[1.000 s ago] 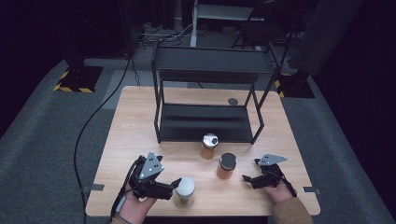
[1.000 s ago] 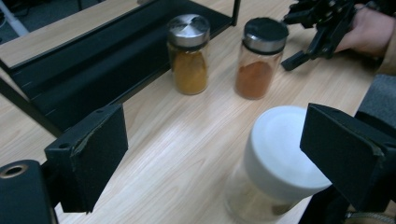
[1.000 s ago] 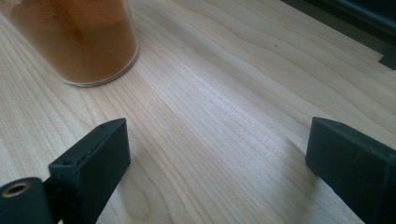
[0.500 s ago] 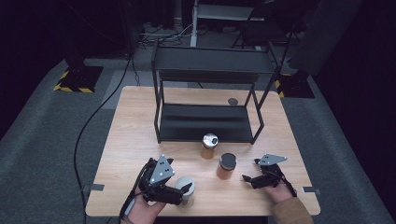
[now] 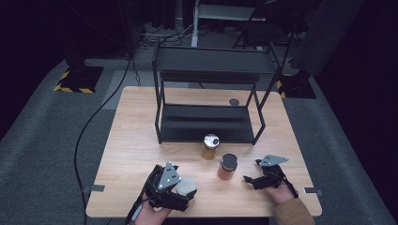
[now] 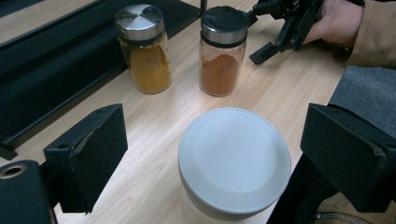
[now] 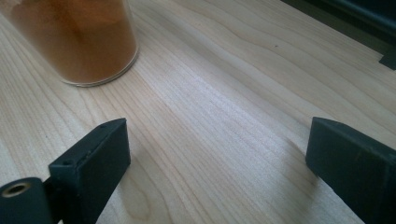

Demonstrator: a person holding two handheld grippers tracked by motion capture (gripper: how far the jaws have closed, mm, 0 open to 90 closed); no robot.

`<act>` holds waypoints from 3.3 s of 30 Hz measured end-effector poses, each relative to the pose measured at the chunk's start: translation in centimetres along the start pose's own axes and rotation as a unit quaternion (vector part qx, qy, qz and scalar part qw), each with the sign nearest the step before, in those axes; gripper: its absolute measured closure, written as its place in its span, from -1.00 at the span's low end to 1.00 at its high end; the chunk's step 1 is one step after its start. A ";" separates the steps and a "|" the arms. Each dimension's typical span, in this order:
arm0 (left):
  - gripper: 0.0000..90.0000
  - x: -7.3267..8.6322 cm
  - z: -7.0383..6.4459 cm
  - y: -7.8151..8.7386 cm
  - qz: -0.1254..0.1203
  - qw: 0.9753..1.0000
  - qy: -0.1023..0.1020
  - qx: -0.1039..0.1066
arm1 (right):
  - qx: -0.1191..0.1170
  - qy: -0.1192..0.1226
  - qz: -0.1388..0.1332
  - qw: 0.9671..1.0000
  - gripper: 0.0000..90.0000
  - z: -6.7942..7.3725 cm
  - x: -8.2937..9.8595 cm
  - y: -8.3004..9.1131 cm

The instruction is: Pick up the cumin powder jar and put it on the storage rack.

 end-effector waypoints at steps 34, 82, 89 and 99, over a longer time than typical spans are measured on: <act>-0.28 2.1 -0.3 -2.2 0.033 0.999 -0.002 0.022 | 0.000 0.000 0.001 1.000 -0.86 0.0 0.0 0.0; -0.26 -8.6 7.1 -0.8 0.015 0.999 -0.032 0.008 | 0.005 -0.004 -0.001 1.000 -0.84 0.1 0.0 0.0; -0.26 -10.1 8.6 -1.5 0.014 0.999 -0.029 -0.002 | 0.005 -0.004 -0.001 1.000 -0.84 0.1 0.0 0.0; -0.26 -12.1 10.5 -2.5 0.009 0.999 -0.038 -0.007 | 0.006 -0.005 -0.002 1.000 -0.83 0.2 0.0 0.0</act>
Point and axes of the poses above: each handheld gripper's, and its own axes: y roughly backward along the jaws, x roughly out of its underside, z roughly to its left, the point moved 7 cm from there along -y, roughly forward along the jaws
